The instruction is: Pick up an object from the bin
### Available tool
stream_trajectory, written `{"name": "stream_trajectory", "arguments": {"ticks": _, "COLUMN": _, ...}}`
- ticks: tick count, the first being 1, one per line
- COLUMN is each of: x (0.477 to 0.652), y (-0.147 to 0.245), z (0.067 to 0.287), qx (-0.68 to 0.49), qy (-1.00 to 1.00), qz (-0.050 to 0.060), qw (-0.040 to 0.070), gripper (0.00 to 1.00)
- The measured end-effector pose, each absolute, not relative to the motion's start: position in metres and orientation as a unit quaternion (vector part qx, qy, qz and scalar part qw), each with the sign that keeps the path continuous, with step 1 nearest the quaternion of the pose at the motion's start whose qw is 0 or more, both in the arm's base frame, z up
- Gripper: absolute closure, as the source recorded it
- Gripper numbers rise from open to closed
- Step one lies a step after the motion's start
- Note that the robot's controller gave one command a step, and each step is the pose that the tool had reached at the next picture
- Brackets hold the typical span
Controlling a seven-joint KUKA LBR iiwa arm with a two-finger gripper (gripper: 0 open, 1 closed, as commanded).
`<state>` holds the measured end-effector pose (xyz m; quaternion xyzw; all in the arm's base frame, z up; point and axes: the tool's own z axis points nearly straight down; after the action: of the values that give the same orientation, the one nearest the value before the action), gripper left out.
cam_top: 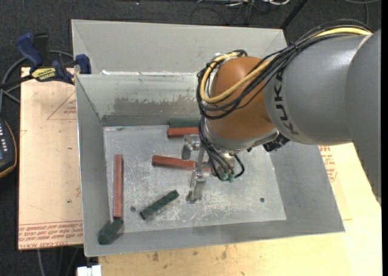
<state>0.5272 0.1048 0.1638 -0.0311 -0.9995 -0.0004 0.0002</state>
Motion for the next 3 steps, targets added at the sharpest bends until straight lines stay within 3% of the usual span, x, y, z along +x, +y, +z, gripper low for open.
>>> {"name": "stream_trajectory", "arguments": {"ticks": 1, "x": 0.552, "y": 0.088, "z": 0.161, "qx": 0.021, "qy": -1.000, "qz": 0.000, "qw": -0.002, "gripper": 0.00}}
{"name": "stream_trajectory", "arguments": {"ticks": 2, "x": 0.537, "y": 0.117, "z": 0.069, "qx": -0.037, "qy": -0.999, "qz": -0.002, "qw": -0.004, "gripper": 0.00}}
{"name": "stream_trajectory", "arguments": {"ticks": 3, "x": 0.548, "y": 0.144, "z": 0.071, "qx": 0.110, "qy": -0.994, "qz": -0.001, "qw": -0.004, "gripper": 0.00}}
